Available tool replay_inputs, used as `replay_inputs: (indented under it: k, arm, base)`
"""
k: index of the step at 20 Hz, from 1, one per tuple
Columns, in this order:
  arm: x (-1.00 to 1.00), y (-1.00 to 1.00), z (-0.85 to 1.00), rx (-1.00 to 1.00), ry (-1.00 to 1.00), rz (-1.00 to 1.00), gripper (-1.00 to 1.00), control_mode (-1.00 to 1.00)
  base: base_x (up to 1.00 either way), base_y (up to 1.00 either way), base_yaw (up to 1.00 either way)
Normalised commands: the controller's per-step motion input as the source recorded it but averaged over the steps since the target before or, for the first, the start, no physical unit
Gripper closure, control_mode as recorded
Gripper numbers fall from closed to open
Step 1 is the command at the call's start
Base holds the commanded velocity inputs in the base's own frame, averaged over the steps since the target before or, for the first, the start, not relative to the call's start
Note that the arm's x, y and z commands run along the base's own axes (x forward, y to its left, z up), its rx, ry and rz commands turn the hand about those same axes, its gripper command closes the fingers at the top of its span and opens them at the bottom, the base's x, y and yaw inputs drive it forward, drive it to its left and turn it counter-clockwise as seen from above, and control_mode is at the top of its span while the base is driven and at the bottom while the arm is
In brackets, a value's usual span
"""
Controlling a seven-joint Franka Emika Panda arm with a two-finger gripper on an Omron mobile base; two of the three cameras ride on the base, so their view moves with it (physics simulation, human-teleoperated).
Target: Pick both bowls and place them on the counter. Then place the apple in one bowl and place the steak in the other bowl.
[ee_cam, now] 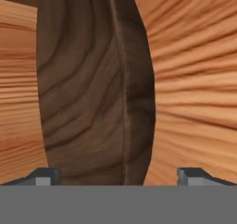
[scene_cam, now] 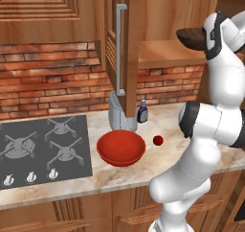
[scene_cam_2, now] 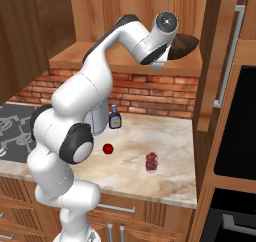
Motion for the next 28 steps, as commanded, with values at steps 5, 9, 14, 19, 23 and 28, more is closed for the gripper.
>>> replay_inputs:
  k: [5, 9, 14, 19, 23, 28]
  arm:
    - [0.08, -0.1, -0.02, 0.0, 0.0, 0.03, 1.0, -1.0]
    - [-0.17, -0.07, -0.04, 0.0, 0.0, 0.0, 1.0, -1.0]
    - [-0.25, -0.01, -0.01, 0.03, 0.0, 0.0, 1.0, -1.0]
    - [-0.24, 0.15, 0.0, 0.02, 0.03, 0.0, 1.0, -1.0]
    - [-0.3, 0.12, 0.0, 0.06, 0.06, 0.0, 1.0, -1.0]
    - [-0.52, 0.11, 0.0, 0.09, 0.03, 0.01, 1.0, -1.0]
  base:
    - [0.0, 0.0, 0.0]
    - [0.0, 0.0, 0.0]
    - [0.0, 0.0, 0.0]
    - [0.0, 0.0, 0.0]
    - [0.0, 0.0, 0.0]
    - [0.0, 0.0, 0.0]
